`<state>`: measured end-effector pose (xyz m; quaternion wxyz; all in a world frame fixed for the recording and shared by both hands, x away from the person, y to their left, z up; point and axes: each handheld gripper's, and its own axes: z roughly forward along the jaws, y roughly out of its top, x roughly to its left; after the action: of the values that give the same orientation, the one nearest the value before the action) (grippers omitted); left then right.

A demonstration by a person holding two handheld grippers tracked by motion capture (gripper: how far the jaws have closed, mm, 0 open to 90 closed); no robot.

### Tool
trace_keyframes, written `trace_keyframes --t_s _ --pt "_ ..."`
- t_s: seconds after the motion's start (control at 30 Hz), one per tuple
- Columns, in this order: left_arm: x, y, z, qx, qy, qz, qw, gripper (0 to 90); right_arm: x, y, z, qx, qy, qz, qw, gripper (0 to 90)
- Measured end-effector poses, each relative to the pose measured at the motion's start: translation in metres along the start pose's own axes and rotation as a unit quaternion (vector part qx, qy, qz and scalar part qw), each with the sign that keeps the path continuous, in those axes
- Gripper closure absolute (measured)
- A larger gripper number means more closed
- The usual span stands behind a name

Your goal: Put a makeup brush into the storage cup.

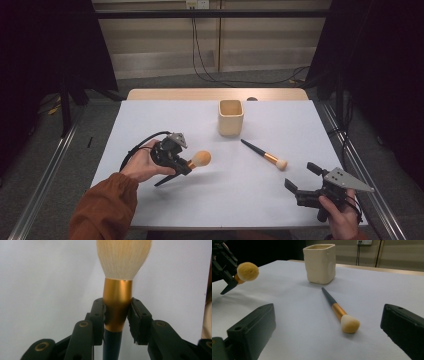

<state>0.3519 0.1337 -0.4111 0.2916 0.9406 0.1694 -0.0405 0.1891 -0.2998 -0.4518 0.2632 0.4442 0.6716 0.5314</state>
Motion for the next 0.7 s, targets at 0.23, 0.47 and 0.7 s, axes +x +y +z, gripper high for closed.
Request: trace_keyframes --t_s 0.23,0.47,0.7 --pt "0.002 -0.001 -0.012 -0.043 0.005 -0.013 0.999 67.5 0.0 0.0 0.0 0.001 -0.001 -0.001 1.0 0.0" --pt "0.004 -0.002 -0.022 -0.084 0.013 -0.027 0.996 67.5 0.0 0.0 0.0 -0.001 -0.001 0.002 1.0 0.0" --pt "0.004 -0.004 -0.024 -0.13 0.028 -0.042 0.9903 67.5 0.0 0.0 -0.001 -0.006 -0.003 0.002 1.0 0.0"
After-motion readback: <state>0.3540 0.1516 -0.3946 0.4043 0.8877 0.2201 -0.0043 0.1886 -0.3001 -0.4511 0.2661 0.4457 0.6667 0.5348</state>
